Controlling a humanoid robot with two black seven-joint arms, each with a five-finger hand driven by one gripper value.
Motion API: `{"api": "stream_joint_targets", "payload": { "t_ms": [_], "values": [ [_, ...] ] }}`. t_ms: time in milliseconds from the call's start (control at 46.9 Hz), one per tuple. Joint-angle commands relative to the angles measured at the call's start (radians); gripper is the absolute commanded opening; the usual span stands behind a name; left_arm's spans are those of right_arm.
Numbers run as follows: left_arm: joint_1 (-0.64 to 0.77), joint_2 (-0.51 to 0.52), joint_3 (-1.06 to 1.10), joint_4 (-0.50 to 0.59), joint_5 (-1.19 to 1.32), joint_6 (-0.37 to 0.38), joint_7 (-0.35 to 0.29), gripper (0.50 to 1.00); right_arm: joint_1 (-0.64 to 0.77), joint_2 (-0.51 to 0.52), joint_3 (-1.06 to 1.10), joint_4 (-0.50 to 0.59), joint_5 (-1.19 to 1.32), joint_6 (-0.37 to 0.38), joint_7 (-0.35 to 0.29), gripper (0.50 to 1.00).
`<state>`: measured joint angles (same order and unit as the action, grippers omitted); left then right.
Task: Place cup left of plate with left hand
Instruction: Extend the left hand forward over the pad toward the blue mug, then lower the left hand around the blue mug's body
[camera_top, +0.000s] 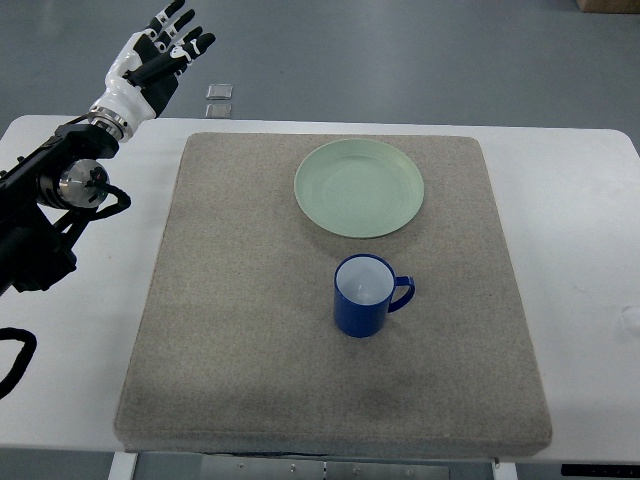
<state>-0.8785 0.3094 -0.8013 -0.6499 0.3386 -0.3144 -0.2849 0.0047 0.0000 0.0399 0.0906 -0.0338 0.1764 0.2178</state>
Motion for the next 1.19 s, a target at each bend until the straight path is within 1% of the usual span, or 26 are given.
{"api": "stream_joint_targets", "payload": {
  "t_ms": [0, 85, 234, 341, 426, 533, 682, 1045, 1172],
  "values": [
    [0.000, 0.056, 0.085, -0.053, -0.003, -0.078, 0.000, 0.994, 0.000, 0.000, 0.000, 0.000, 0.000, 0.000, 0.000, 0.932],
    [0.003, 0.102, 0.120, -0.097, -0.001, -0.136, 0.000, 0.994, 0.000, 0.000, 0.000, 0.000, 0.000, 0.000, 0.000, 0.932],
    [0.003, 0.146, 0.189, -0.146, 0.000, -0.227, 0.001, 0.994, 0.000, 0.000, 0.000, 0.000, 0.000, 0.000, 0.000, 0.932],
    [0.001, 0.197, 0.231, -0.208, 0.005, -0.293, 0.000, 0.994, 0.000, 0.000, 0.000, 0.000, 0.000, 0.000, 0.000, 0.932],
    [0.001, 0.232, 0.274, -0.254, 0.031, -0.296, 0.000, 0.994, 0.000, 0.000, 0.000, 0.000, 0.000, 0.000, 0.000, 0.932],
    [0.003, 0.252, 0.301, -0.272, 0.086, -0.296, 0.000, 0.994, 0.000, 0.000, 0.000, 0.000, 0.000, 0.000, 0.000, 0.932],
    [0.010, 0.249, 0.303, -0.283, 0.186, -0.296, 0.000, 0.994, 0.000, 0.000, 0.000, 0.000, 0.000, 0.000, 0.000, 0.932],
    [0.079, 0.220, 0.306, -0.459, 0.358, -0.296, 0.001, 0.994, 0.000, 0.000, 0.000, 0.000, 0.000, 0.000, 0.000, 0.932],
    [0.089, 0.218, 0.344, -0.498, 0.379, -0.296, 0.001, 0.994, 0.000, 0.000, 0.000, 0.000, 0.000, 0.000, 0.000, 0.932]
  ]
}}
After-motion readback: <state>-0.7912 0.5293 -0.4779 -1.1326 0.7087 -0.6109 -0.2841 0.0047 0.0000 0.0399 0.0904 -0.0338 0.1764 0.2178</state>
